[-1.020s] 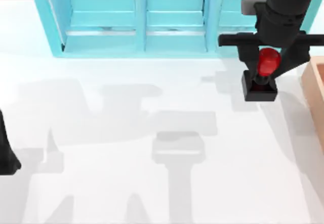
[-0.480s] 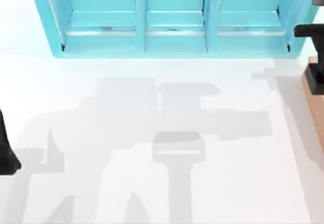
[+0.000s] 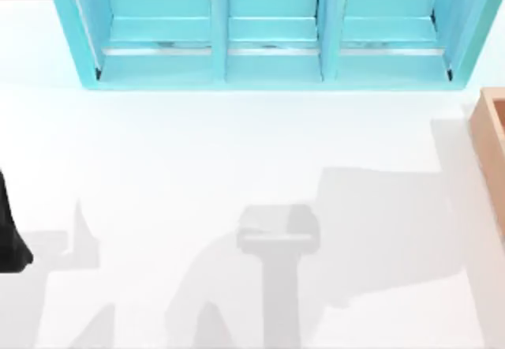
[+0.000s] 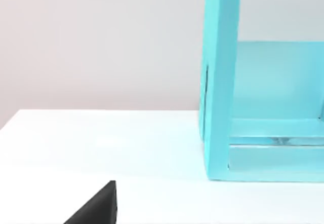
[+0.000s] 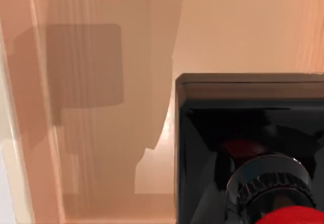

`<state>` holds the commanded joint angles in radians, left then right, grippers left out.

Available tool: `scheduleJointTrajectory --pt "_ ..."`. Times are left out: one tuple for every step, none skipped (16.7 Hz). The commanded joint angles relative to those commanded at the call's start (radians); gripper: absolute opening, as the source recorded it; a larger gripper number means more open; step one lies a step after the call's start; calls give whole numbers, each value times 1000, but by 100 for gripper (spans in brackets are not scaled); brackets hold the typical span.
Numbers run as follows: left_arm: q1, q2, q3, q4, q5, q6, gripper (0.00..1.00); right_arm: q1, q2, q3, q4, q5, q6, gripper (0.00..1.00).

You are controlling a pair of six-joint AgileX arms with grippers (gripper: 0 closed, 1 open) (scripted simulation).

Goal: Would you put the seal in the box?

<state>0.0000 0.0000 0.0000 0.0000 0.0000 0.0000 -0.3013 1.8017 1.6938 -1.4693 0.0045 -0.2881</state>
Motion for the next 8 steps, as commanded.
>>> scheduleJointTrajectory --pt "0 0 0 0 0 0 100 -9 -7 -5 0 0 -9 0" --pt "0 0 0 0 0 0 100 -10 -7 -5 0 0 -9 0" --pt "0 0 0 0 0 0 100 -10 -7 -5 0 0 -9 0" --pt "0 0 0 0 0 0 100 -10 -7 -5 0 0 -9 0" --pt "0 0 0 0 0 0 100 -6 -2 -2 1 1 -7 0" --pt "0 0 0 0 0 0 100 -5 -2 -5 4 1 -7 0" --pt "0 0 0 0 0 0 100 -5 -2 -19 18 0 -8 0" --pt "0 0 0 0 0 0 100 -5 -3 -43 41 -1 -7 0"
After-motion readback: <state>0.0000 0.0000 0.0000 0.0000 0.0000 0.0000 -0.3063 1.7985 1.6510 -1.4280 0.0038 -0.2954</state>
